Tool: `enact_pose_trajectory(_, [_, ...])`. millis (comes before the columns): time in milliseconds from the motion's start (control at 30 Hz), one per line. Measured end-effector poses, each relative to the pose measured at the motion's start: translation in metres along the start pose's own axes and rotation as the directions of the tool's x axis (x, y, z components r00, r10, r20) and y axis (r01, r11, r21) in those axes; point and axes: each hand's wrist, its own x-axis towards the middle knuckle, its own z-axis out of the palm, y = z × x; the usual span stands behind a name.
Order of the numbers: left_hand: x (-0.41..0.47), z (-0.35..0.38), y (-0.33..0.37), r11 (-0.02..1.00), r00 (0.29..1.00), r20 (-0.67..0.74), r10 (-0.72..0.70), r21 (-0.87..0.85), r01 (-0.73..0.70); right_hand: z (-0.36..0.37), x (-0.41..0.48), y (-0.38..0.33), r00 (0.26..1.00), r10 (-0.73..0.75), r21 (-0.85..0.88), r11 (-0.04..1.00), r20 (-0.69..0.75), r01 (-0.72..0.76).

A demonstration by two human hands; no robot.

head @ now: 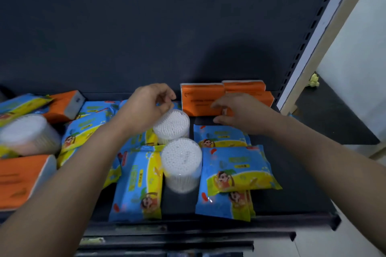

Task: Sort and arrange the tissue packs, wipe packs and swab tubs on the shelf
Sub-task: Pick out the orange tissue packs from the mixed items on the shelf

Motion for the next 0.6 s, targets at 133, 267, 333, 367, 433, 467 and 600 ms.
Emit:
enact_pose_trajectory(133, [-0.019, -0.008, -0.009, 0.999, 1.0, 0.016, 0.001, -0.044, -0.001, -0.002, -0.018, -0.017, 0.972, 0.107, 0.094, 0.987, 0.208, -0.129])
enact_pose_trajectory(267, [-0.047, -0.02, -0.017, 0.999, 0.997, 0.071, -0.017, -0.035, 0.02, 0.0, -0.04, -0.035, 0.846, 0.259, 0.091, 0.937, 0.465, -0.337])
enact_pose_trajectory(333, [-0.062, -0.028, -0.02, 0.999, 0.993, 0.115, -0.039, 0.024, 0.036, 0.0, -0.05, -0.043, 0.779, 0.343, 0.03, 0.907, 0.524, -0.42])
enact_pose_trajectory(367, [-0.069, -0.032, -0.021, 0.997, 0.988, 0.143, -0.057, 0.052, 0.05, 0.0, -0.055, -0.047, 0.763, 0.378, 0.014, 0.892, 0.525, -0.452])
enact_pose_trajectory(433, [-0.083, -0.034, -0.022, 0.984, 0.968, 0.206, -0.144, 0.129, 0.119, 0.003, -0.063, -0.053, 0.755, 0.432, 0.029, 0.86, 0.493, -0.51])
enact_pose_trajectory(467, [-0.089, -0.033, -0.021, 0.967, 0.95, 0.239, -0.201, 0.203, 0.153, 0.005, -0.066, -0.056, 0.755, 0.453, 0.045, 0.844, 0.474, -0.535])
enact_pose_trajectory(600, [-0.111, -0.022, -0.014, 0.884, 0.898, 0.296, -0.325, 0.433, 0.177, 0.01, -0.078, -0.069, 0.752, 0.529, 0.102, 0.788, 0.392, -0.607])
